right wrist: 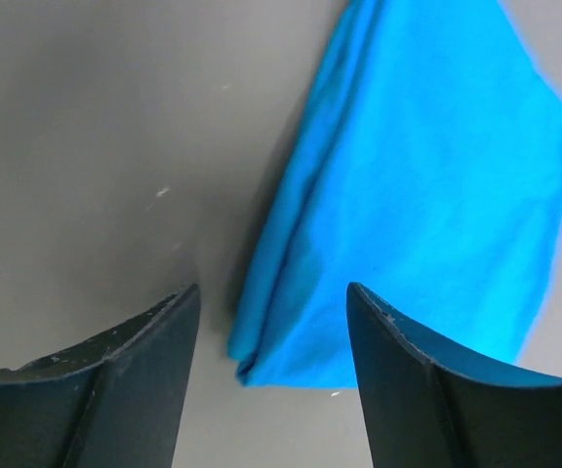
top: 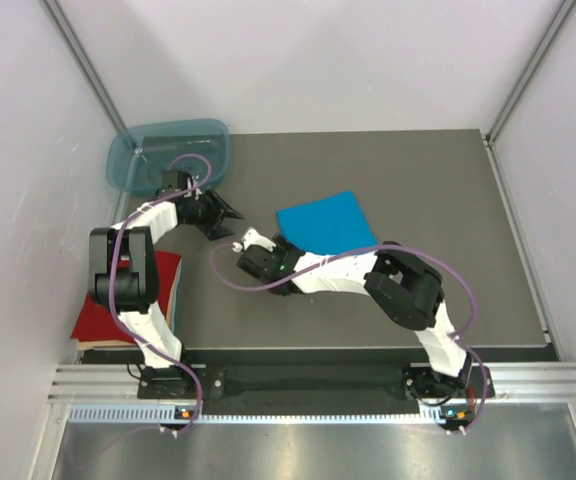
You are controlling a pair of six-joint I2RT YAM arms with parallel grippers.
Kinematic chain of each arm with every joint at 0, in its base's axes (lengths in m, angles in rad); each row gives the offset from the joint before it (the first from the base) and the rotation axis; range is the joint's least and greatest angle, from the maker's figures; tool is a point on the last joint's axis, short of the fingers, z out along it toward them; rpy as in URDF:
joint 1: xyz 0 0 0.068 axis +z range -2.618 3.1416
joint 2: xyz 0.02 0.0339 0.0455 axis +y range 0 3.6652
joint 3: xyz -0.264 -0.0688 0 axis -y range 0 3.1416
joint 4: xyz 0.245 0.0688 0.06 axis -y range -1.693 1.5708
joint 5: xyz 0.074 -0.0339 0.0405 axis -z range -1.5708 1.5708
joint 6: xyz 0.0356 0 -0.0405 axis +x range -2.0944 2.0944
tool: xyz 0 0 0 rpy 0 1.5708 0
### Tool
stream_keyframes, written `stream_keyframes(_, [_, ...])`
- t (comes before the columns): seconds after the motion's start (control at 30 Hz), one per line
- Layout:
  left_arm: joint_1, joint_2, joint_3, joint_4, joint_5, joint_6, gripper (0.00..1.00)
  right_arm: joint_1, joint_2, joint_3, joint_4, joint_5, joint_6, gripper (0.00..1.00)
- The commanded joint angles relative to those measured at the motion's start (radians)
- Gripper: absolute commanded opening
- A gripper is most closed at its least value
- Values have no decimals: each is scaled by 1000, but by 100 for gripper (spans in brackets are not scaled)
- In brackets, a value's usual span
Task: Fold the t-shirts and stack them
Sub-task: Fold the tshirt, then neatly place the folded tshirt to the corner
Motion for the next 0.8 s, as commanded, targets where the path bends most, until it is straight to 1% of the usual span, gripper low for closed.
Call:
stream_keyframes(0.0, [7,-17,-30,57,0,-4,61,14,53,77,4,140,-48,63])
stream_keyframes(0.03, [7,-19,-37,62,-4,-6,61,14,64,97,-2,166,-52,63])
stream_keyframes(0.1, [6,-22,-47,63,-8,-6,61,5,96,120,-28,169,-47,63])
stream_keyframes(0.17, [7,-22,-55,69,-6,-9,61,-7,110,143,-41,157,-32,62])
stream_keyframes(0.27, [6,-19,-57,71,-6,-7,61,-15,119,148,-38,124,-25,59])
stream_keyframes(0.37, [7,-21,-67,71,-26,-4,61,-36,125,149,-33,97,-16,46])
stream_keyframes(0.4, [6,-25,-79,86,-31,-7,62,-41,125,148,-31,93,-13,36])
stream_keyframes(0.47, [6,-39,-128,114,-41,-22,64,-59,124,145,-28,79,-13,24])
stream_keyframes(0.5, [4,-40,-144,141,-44,-30,65,-66,119,140,-28,76,20,19])
stream_keyframes(0.57, [3,-42,-178,160,-40,-47,65,-79,116,134,-18,74,21,15])
stream_keyframes(0.63, [-2,-40,-188,174,-40,-50,65,-86,107,120,-2,62,8,15])
stream_keyframes(0.67, [-2,-44,-195,175,-41,-50,65,-87,104,117,14,53,2,18])
stream_keyframes(0.7, [-2,-47,-196,174,-46,-50,65,-86,98,111,21,48,1,26])
stream_keyframes(0.73, [-3,-53,-196,172,-55,-50,65,-86,96,111,25,44,-28,31])
stream_keyframes(0.77, [-2,-56,-195,169,-60,-50,65,-87,93,111,33,39,-33,38])
